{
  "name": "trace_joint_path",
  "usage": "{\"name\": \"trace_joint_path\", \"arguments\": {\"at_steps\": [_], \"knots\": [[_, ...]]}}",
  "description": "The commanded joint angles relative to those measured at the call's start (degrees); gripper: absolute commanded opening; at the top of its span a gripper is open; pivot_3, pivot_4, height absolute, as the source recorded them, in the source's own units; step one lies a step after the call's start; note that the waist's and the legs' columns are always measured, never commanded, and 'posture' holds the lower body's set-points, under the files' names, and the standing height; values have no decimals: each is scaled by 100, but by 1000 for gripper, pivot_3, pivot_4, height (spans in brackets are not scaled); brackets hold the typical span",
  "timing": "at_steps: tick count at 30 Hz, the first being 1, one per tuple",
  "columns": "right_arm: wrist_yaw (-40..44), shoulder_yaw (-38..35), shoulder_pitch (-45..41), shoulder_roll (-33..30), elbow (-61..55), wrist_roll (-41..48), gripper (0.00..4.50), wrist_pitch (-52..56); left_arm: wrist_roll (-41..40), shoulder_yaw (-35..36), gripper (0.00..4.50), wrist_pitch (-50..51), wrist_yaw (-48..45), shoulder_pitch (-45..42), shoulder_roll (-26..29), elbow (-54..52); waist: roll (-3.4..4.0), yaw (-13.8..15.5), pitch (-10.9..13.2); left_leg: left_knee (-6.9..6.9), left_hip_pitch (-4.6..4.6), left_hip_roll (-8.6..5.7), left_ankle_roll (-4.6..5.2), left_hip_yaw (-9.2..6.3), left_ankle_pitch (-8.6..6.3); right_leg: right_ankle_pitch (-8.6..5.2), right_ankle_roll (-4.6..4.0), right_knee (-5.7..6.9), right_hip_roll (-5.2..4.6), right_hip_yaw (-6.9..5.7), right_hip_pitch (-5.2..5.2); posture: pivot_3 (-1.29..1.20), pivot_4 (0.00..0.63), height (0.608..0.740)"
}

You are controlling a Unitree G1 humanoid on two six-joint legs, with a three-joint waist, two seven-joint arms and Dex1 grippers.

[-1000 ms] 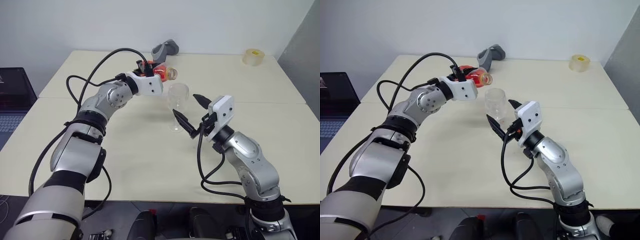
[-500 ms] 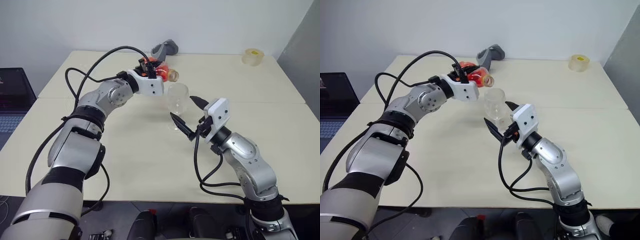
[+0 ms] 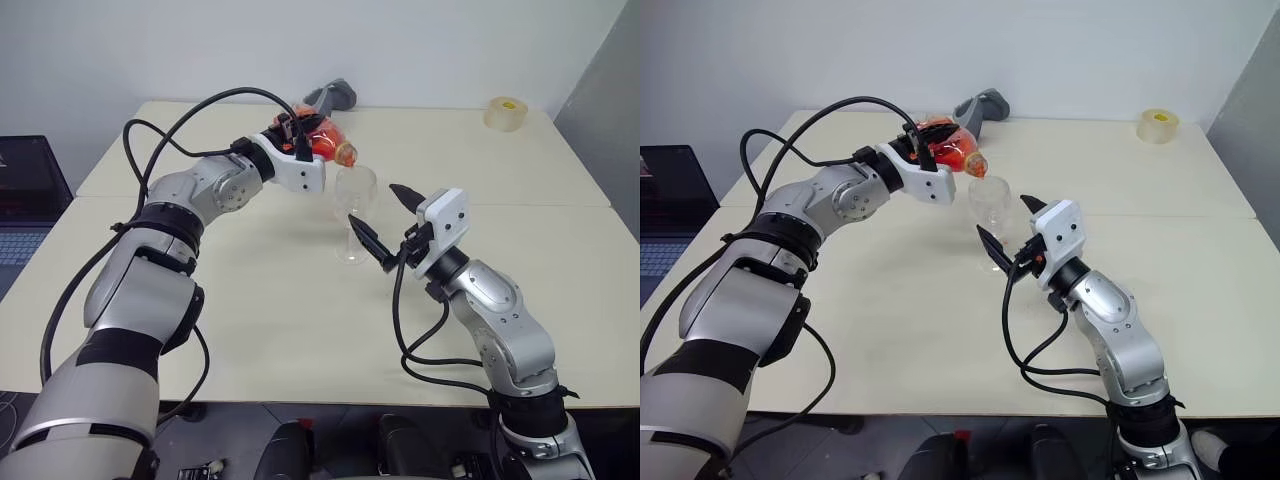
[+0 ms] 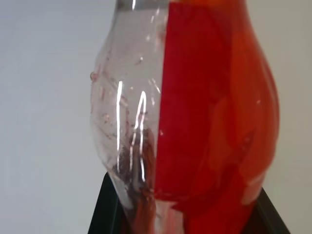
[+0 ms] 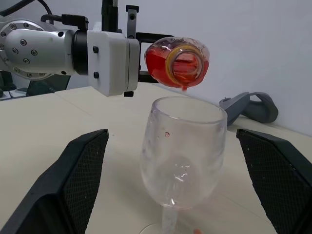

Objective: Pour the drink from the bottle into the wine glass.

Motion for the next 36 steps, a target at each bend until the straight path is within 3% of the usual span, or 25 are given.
{"name": "trace_joint_path", "arguments": {"at_steps": [1,36], "knots": [[-25,-91,-96,-7,-149,-6,4500,-87,65,-15,1033,10,276,-302,134,8,0,0,0,0,0,0,0,0,0,0,0,0,0,0,0,0,150,740],[-65,36,289,101,-181,-170,4500,-321,385,-310,1032,106,694,-599,161,237,0,0,0,1,0,-1,-1,5,0,-1,2,3,0,2,-2,0,150,740]]}}
